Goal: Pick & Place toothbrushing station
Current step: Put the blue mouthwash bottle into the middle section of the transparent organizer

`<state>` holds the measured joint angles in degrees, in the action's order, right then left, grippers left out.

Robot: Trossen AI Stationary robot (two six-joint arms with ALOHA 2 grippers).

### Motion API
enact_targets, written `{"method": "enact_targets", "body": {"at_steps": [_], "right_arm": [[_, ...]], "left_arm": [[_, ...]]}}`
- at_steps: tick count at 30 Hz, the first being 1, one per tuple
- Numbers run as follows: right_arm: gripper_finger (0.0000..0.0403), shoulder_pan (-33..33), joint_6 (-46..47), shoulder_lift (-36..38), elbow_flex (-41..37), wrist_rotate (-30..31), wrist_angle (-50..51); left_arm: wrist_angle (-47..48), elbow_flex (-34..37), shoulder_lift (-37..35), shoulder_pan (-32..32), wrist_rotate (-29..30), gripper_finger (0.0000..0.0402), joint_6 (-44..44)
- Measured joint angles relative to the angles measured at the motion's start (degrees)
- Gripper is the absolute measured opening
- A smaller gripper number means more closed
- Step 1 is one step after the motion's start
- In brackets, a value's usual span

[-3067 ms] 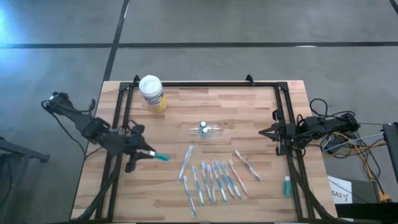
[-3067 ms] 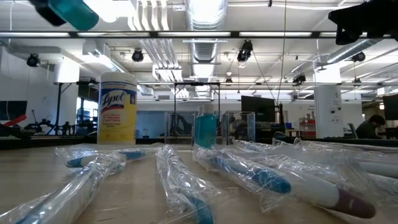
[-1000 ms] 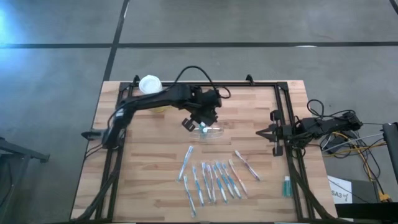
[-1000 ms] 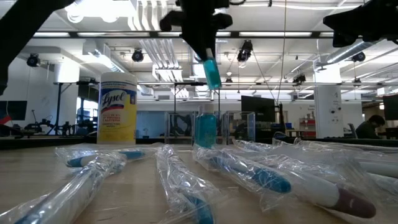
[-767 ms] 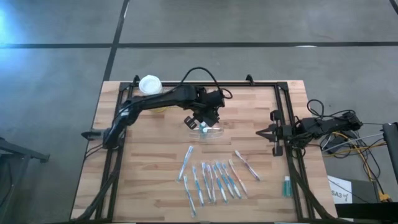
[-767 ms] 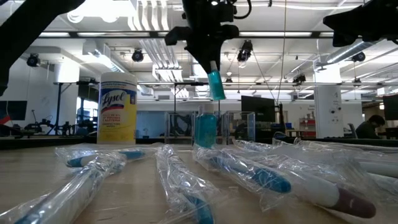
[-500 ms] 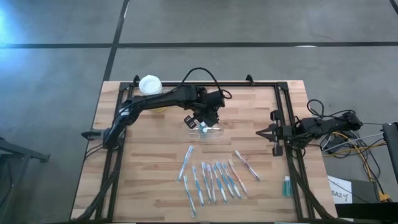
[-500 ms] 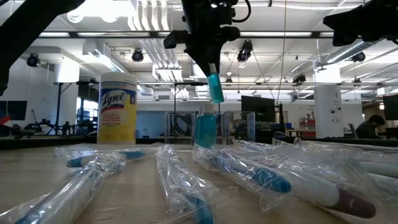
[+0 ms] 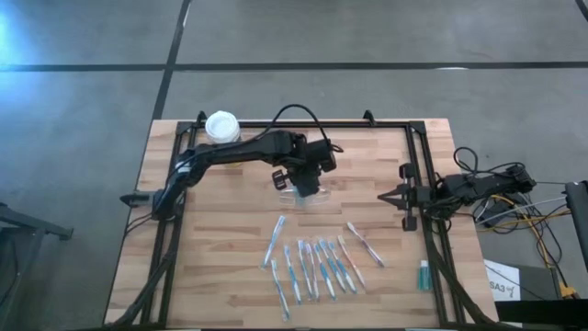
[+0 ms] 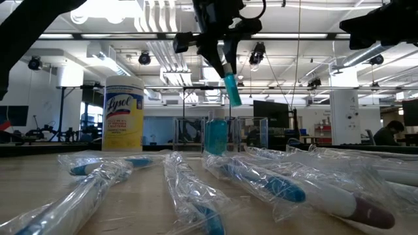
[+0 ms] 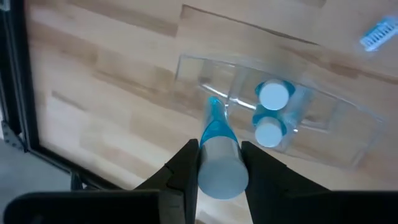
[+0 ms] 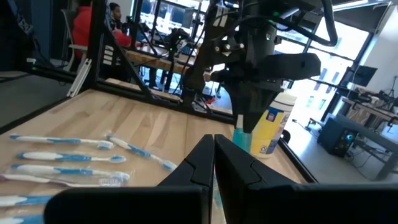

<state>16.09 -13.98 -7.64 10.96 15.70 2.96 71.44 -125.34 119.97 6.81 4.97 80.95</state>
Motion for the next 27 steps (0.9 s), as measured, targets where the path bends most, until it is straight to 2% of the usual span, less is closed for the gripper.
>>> {"method": "enact_targets", "body": {"at_steps": [11, 27], "right_arm": [[0.0008, 0.0, 1.1, 0.0, -0.1, 0.0, 0.0], [0.0008, 0.0, 1.3, 0.0, -0.2, 0.0, -0.1]], "left_arm": [[-2.4, 7.5, 0.0, 0.0, 0.6, 0.0097, 2.9], [-6.3, 11.6, 0.0, 0.4, 0.1, 0.0097, 7.6]]}}
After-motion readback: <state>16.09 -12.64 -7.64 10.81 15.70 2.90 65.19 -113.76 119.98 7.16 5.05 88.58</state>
